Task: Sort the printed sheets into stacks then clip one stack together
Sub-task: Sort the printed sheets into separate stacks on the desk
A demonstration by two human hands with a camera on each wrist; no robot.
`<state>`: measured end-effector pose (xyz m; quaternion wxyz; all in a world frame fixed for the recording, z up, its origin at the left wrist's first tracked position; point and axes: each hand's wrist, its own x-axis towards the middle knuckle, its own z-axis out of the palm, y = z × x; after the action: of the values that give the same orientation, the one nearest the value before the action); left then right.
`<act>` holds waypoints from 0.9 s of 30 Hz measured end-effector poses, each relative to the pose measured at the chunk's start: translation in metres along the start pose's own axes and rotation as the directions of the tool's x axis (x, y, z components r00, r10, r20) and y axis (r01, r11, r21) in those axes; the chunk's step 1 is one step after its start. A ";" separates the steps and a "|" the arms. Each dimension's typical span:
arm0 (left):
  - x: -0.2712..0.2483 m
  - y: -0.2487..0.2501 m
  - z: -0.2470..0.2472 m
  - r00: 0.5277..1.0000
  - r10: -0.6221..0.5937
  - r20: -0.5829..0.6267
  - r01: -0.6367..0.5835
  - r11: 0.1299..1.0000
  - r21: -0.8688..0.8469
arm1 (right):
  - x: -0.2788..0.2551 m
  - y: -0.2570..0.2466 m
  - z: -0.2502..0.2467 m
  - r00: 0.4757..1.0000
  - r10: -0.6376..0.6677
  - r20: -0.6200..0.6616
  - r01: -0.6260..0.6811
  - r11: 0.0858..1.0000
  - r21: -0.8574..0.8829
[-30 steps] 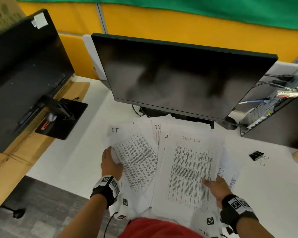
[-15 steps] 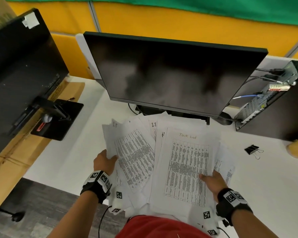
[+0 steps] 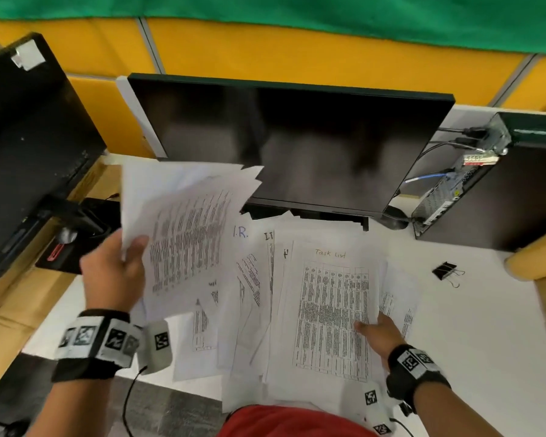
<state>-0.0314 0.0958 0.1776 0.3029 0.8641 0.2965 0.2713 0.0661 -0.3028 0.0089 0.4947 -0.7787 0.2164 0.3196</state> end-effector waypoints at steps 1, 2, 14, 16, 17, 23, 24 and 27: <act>0.005 0.005 -0.007 1.000 0.011 -0.004 -0.011 0.999 -0.052 | 0.000 -0.001 0.000 1.000 -0.006 0.001 0.006 1.000 0.002; 0.008 0.011 -0.013 1.000 0.003 -0.012 -0.005 0.992 -0.127 | -0.003 -0.002 0.001 1.000 -0.003 0.001 0.003 1.000 -0.002; -0.007 0.035 0.049 0.954 -0.179 0.240 0.274 0.849 -0.453 | -0.021 -0.032 -0.017 0.964 -0.149 0.219 0.123 0.984 0.126; -0.019 0.028 0.072 0.931 -0.150 0.332 0.292 0.851 -0.436 | -0.033 -0.045 -0.019 0.936 -0.209 0.283 0.176 0.975 0.138; -0.025 0.026 0.084 0.912 -0.164 0.376 0.322 0.854 -0.408 | -0.040 -0.051 -0.019 0.923 -0.237 0.304 0.203 0.969 0.139; -0.068 -0.020 0.146 0.657 -0.256 0.709 0.588 0.763 -0.269 | -0.060 -0.068 -0.024 0.910 -0.262 0.321 0.235 0.964 0.121; -0.072 -0.017 0.146 0.620 -0.254 0.742 0.650 0.696 -0.305 | -0.060 -0.068 -0.024 0.910 -0.263 0.319 0.236 0.964 0.120; -0.080 0.010 0.138 0.655 -0.241 0.716 0.670 0.622 -0.404 | -0.064 -0.074 -0.021 0.919 -0.263 0.293 0.223 0.961 0.164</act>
<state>0.0074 -0.0143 0.0692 0.7165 0.6313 0.2957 -0.0242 0.0750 -0.2893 0.1079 0.6070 -0.7062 0.0569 0.3601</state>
